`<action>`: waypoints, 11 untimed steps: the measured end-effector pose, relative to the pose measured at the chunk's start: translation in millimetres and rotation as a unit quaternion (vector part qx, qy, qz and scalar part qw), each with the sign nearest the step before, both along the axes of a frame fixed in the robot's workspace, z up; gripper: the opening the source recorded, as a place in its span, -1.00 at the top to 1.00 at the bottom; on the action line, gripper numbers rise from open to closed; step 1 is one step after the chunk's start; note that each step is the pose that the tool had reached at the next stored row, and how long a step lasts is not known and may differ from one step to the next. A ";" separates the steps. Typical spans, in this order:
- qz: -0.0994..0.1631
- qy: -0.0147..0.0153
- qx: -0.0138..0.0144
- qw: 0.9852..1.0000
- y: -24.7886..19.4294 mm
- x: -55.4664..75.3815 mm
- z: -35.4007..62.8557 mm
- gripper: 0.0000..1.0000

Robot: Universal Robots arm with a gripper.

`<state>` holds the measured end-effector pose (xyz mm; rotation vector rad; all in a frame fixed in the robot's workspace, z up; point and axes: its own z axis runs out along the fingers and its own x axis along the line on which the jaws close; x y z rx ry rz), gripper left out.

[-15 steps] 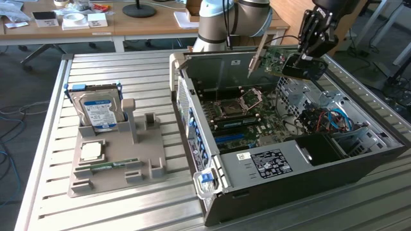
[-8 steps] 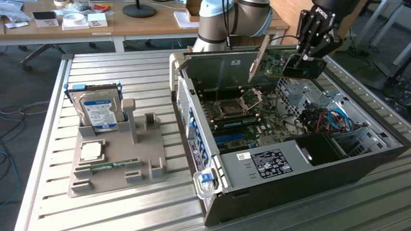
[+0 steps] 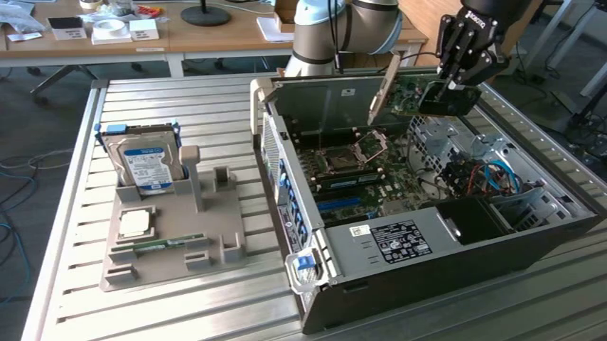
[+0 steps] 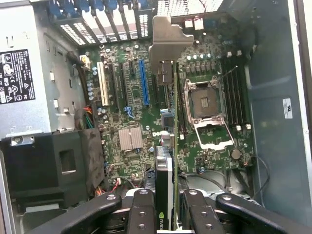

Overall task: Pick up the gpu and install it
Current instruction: 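Insert the gpu into the slot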

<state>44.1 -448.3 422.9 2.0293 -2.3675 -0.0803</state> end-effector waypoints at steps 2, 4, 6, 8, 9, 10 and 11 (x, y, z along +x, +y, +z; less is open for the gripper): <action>0.000 0.000 0.000 1.000 0.0 0.0 0.0 0.47; 0.001 0.000 0.000 1.000 0.0 0.0 0.0 0.47; 0.008 0.000 0.000 1.000 0.0 0.0 -0.1 0.47; 0.021 0.000 0.000 1.000 0.0 0.0 -0.1 0.47; 0.029 0.000 0.000 1.000 0.0 0.0 -0.1 0.47; 0.037 0.000 0.000 0.999 0.0 0.0 -0.2 0.47; 0.046 0.000 0.000 0.999 0.0 0.0 -0.2 0.47</action>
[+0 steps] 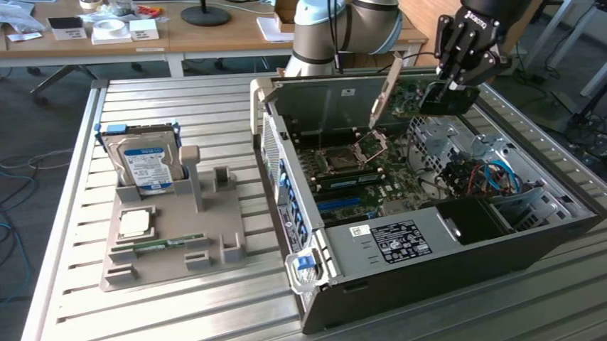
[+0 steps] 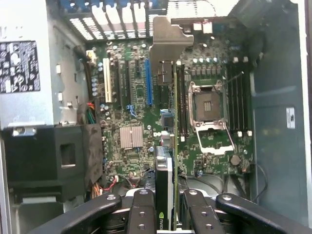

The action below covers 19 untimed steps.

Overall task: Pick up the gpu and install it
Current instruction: 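Insert the gpu into the slot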

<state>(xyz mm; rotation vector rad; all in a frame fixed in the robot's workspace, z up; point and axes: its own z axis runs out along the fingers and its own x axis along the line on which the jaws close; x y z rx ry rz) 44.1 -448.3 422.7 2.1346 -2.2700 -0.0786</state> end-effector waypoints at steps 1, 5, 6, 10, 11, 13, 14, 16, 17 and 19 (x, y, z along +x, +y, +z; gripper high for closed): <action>0.010 0.000 0.000 1.000 0.0 0.0 0.0 0.47; 0.046 0.000 0.000 0.999 0.0 0.0 -0.1 0.47; 0.055 0.000 0.000 0.999 0.0 0.0 -0.2 0.47; 0.084 0.000 0.000 0.996 0.0 0.0 -0.2 0.47; 0.085 0.000 0.000 0.996 0.0 0.0 -0.2 0.47; 0.085 0.000 0.000 0.996 0.0 0.0 -0.3 0.47; 0.085 0.000 0.000 0.996 0.0 0.0 -0.3 0.47; 0.085 0.000 0.000 0.996 0.0 0.0 -0.3 0.47; 0.085 0.000 0.000 0.996 0.0 0.0 -0.3 0.47; 0.085 0.000 0.000 0.996 0.0 0.0 -0.3 0.47</action>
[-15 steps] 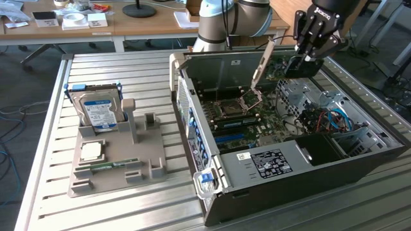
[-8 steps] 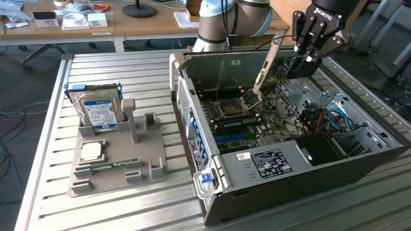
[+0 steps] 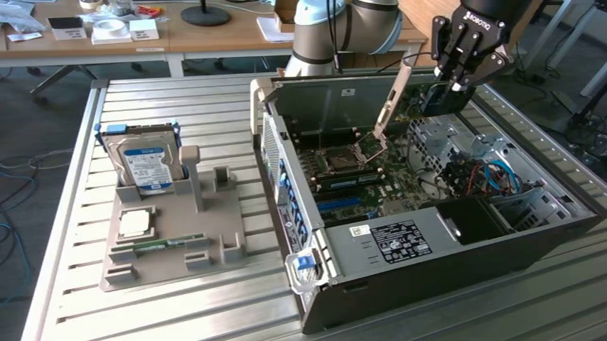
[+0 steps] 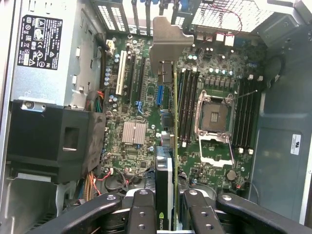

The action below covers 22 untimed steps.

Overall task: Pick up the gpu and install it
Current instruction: 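Insert the gpu into the slot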

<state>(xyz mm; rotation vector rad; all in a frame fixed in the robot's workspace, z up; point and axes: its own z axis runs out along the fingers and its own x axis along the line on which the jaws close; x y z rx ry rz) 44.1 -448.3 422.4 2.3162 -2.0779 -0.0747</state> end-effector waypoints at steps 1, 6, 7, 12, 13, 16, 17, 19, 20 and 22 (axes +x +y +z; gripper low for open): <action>0.000 0.000 0.000 1.000 0.0 0.0 0.0 0.47; 0.000 0.000 0.000 1.000 0.0 0.0 0.0 0.47; 0.000 0.000 0.000 1.000 0.0 0.0 0.0 0.47; 0.002 0.000 0.000 1.000 0.0 0.0 -0.1 0.47; 0.004 0.000 0.000 1.000 0.0 0.0 -0.1 0.47; 0.022 0.000 0.000 1.000 0.0 0.0 -0.2 0.47; 0.021 0.000 0.000 1.000 0.0 0.0 -0.2 0.47; 0.007 0.000 0.000 1.000 0.0 -0.3 -0.5 0.47; -0.001 0.000 0.000 1.000 0.0 -0.5 -0.9 0.47; -0.020 0.000 0.000 1.000 0.2 -1.8 -2.7 0.47</action>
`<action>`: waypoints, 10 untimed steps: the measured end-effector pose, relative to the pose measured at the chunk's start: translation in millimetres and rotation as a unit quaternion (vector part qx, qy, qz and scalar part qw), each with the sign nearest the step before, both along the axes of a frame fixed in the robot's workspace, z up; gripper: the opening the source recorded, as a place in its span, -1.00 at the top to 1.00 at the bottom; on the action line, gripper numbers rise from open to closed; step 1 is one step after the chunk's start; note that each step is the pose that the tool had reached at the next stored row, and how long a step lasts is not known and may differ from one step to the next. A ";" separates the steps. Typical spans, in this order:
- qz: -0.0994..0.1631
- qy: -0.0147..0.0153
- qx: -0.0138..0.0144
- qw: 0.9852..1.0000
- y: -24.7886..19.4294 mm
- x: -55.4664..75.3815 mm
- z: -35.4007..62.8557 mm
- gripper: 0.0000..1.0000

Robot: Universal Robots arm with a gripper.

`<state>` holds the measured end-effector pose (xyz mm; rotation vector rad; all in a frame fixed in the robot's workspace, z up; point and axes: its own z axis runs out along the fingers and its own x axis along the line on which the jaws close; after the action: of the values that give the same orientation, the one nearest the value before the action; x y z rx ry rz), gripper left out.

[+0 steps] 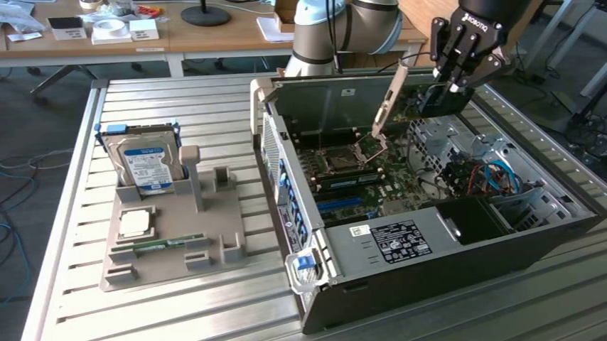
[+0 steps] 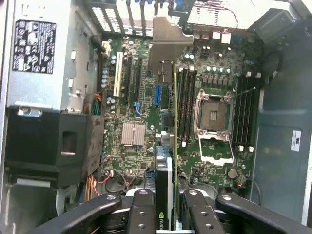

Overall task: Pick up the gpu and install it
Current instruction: 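Insert the gpu into the slot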

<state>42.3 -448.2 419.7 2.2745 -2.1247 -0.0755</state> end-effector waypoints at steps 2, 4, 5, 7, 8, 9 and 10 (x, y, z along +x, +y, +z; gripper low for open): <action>-0.011 0.000 0.000 1.000 0.2 -1.0 -2.2 0.47; -0.023 -0.001 0.000 1.000 0.4 -2.1 -5.3 0.47; -0.027 -0.001 0.000 1.000 0.5 -2.8 -6.7 0.47; -0.034 -0.002 0.000 0.999 0.6 -4.4 -9.4 0.47; -0.037 -0.003 0.000 0.999 0.7 -5.3 -10.8 0.47; -0.040 -0.004 0.000 0.999 0.7 -6.2 -12.0 0.47; -0.043 -0.004 0.000 0.999 0.7 -7.1 -13.3 0.47</action>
<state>35.2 -447.5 406.4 2.1879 -2.2259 -0.0676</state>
